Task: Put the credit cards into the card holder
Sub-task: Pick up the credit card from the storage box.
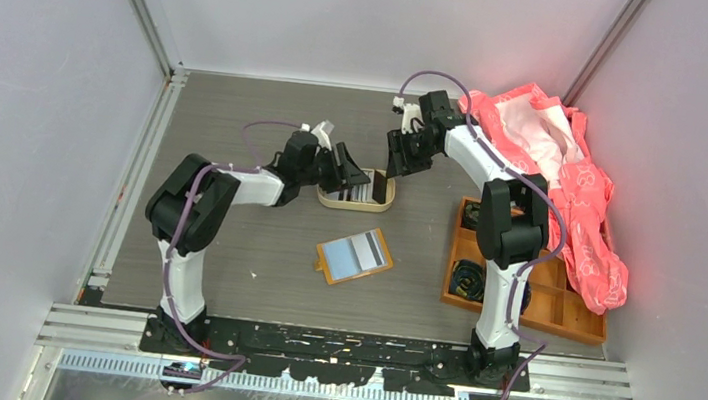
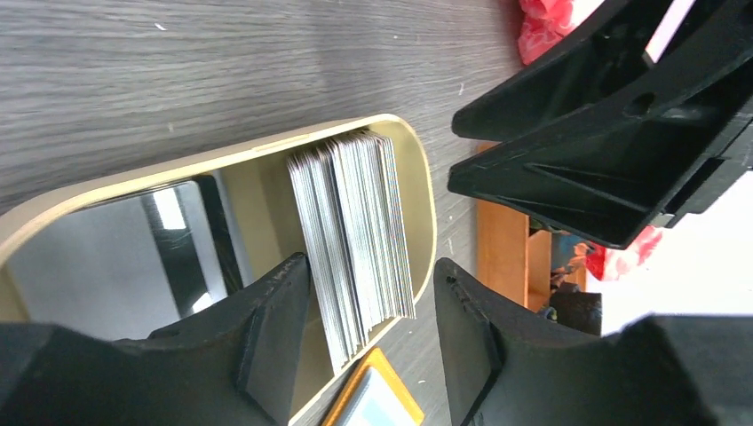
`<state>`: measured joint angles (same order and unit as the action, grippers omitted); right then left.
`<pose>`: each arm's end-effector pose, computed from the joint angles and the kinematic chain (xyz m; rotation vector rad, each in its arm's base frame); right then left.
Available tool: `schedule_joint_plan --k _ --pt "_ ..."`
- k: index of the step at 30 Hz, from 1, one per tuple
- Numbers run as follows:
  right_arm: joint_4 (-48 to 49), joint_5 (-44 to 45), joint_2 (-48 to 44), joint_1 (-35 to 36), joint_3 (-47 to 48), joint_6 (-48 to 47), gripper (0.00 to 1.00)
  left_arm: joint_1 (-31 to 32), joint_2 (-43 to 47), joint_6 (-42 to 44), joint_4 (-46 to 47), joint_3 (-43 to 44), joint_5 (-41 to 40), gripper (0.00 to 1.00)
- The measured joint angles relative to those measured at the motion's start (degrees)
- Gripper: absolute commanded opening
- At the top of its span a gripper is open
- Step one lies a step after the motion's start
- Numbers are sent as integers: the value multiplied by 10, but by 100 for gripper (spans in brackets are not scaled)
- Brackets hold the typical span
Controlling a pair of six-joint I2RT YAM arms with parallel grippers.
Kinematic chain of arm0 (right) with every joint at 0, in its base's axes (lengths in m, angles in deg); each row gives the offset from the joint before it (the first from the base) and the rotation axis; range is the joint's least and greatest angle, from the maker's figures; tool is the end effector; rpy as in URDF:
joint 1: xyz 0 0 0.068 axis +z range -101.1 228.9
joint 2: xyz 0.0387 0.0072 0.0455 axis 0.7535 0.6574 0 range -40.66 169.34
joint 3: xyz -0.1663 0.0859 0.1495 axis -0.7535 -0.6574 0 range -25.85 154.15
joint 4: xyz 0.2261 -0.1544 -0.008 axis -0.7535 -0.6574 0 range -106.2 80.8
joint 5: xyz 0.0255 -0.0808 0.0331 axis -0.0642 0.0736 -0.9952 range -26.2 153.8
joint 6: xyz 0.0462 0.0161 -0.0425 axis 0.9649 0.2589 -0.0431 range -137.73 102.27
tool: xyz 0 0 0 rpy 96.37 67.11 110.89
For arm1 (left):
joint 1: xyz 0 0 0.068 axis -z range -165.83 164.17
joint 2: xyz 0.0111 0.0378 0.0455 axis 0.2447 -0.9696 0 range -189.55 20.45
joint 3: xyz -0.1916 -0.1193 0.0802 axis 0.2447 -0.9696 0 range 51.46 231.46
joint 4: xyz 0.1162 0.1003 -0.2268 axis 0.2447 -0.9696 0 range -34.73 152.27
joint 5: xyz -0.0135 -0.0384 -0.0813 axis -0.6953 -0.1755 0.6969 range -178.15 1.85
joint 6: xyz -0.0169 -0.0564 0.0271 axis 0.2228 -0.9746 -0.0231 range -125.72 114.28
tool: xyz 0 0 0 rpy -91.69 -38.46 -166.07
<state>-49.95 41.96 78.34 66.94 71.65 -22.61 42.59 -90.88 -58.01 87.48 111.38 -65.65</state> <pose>0.4219 0.1573 0.1683 -0.6495 2.5685 0.5823 0.3599 -0.2168 0.1095 -0.1903 2.2328 -1.2335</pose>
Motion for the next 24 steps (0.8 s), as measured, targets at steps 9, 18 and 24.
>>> schedule_joint_plan --k 9,18,24 --pt "0 -5 0 0 0 5 51 5 -29 4 -31 35 11 56" --pt "0 -8 0 0 0 5 51 17 -51 24 -64 71 12 54" --pt "0 -8 0 0 0 5 51 17 -52 25 -68 70 16 53"
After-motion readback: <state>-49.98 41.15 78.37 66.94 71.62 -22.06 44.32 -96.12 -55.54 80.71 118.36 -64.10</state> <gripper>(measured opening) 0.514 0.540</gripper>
